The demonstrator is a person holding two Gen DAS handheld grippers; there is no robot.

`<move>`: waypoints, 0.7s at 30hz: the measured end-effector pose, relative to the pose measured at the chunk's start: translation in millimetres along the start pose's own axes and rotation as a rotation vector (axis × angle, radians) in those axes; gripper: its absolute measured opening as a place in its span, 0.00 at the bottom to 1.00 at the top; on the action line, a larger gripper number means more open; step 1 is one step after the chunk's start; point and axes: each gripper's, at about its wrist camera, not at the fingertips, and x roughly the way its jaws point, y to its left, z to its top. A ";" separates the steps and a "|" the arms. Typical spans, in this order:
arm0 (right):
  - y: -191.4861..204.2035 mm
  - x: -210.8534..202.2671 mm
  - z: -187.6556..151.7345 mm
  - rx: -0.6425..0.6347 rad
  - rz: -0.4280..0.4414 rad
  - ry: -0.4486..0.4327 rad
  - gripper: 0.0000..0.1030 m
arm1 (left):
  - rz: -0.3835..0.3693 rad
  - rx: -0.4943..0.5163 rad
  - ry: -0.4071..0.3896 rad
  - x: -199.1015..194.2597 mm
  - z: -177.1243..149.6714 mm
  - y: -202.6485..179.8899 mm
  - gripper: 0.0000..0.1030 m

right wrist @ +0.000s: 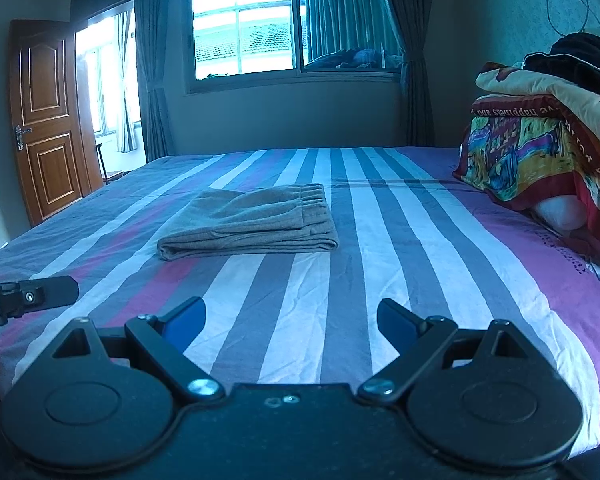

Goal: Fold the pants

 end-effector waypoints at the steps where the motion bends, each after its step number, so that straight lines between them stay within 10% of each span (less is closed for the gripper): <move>1: 0.1 0.0 0.3 -0.001 -0.001 0.000 0.90 | 0.000 0.001 0.000 -0.1 -0.2 -0.5 1.00; 21: -0.1 1.5 1.7 -0.007 -0.006 0.008 0.90 | -0.009 0.001 0.002 2.5 -1.4 -1.5 1.00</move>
